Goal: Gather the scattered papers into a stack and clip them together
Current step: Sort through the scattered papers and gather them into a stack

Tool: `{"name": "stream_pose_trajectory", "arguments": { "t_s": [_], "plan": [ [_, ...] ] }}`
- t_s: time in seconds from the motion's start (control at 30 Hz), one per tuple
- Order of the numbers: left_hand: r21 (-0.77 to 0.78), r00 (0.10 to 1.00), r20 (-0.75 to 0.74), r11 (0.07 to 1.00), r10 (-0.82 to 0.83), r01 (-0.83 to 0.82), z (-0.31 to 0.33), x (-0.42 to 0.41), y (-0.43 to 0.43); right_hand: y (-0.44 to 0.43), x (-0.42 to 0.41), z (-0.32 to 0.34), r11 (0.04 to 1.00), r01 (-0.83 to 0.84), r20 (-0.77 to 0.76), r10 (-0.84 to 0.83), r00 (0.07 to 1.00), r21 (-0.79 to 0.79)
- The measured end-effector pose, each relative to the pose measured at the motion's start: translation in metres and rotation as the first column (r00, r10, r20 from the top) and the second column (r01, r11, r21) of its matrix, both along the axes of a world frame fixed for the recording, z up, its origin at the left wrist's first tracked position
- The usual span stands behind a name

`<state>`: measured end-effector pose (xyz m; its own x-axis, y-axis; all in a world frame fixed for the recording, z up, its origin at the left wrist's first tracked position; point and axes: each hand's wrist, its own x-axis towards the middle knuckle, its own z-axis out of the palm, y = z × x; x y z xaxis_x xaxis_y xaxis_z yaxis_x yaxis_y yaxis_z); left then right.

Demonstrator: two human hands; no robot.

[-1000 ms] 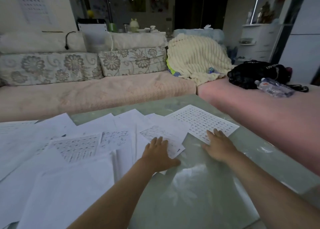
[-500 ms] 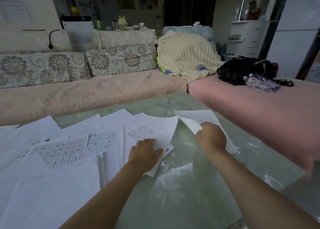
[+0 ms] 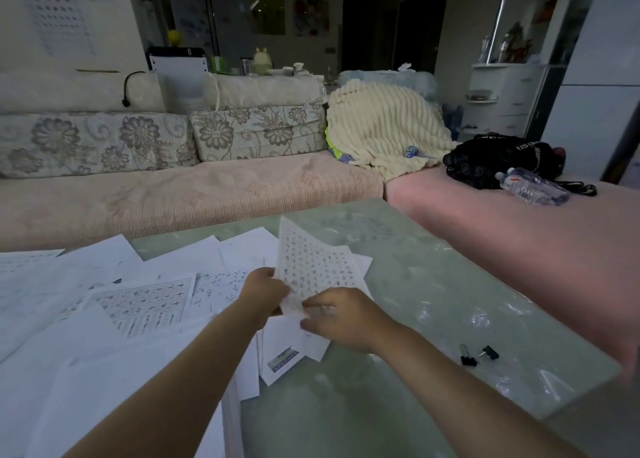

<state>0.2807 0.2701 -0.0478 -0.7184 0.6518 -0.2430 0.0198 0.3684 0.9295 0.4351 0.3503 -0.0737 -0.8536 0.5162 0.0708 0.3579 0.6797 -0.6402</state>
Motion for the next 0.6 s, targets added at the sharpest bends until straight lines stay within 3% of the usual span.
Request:
{"name": "stream_pose_trajectory", "arguments": {
  "t_s": [0.1,0.23,0.27,0.37,0.4,0.47,0.53,0.6],
  "plan": [
    [-0.15,0.937,-0.348,0.988,-0.009,-0.046,-0.006,-0.028,-0.014,0.008,-0.005,-0.002,0.995,0.076,0.03,-0.074,0.997,-0.065],
    [-0.337,0.805,-0.576,0.938,-0.143,-0.074,-0.011,-0.052,-0.021,0.029,-0.005,-0.01,0.935,0.284,0.162,-0.32,0.933,0.214],
    [-0.367,0.75,-0.638,0.925,-0.173,-0.099,-0.012,-0.054,-0.021,0.033,-0.004,-0.014,0.922,0.291,0.216,-0.347,0.913,0.254],
    [-0.451,0.45,-0.831,0.87,-0.326,-0.201,-0.019,-0.049,-0.016,0.048,-0.009,-0.024,0.895,0.361,0.263,-0.426,0.866,0.262],
    [-0.454,0.412,-0.835,0.88,-0.365,-0.141,-0.02,-0.042,-0.013,0.053,-0.011,-0.026,0.884,0.392,0.255,-0.452,0.855,0.254],
    [-0.513,0.442,-0.754,0.856,-0.486,0.066,-0.025,-0.027,-0.004,0.061,-0.016,-0.026,0.877,0.434,0.26,-0.477,0.839,0.209],
    [-0.589,0.52,-0.599,0.775,-0.609,0.228,-0.034,-0.013,0.006,0.064,-0.022,-0.025,0.878,0.446,0.282,-0.478,0.832,0.173],
    [-0.654,0.502,-0.514,0.696,-0.696,0.295,-0.044,-0.007,0.011,0.063,-0.027,-0.023,0.887,0.432,0.268,-0.462,0.846,0.164]
  ]
}}
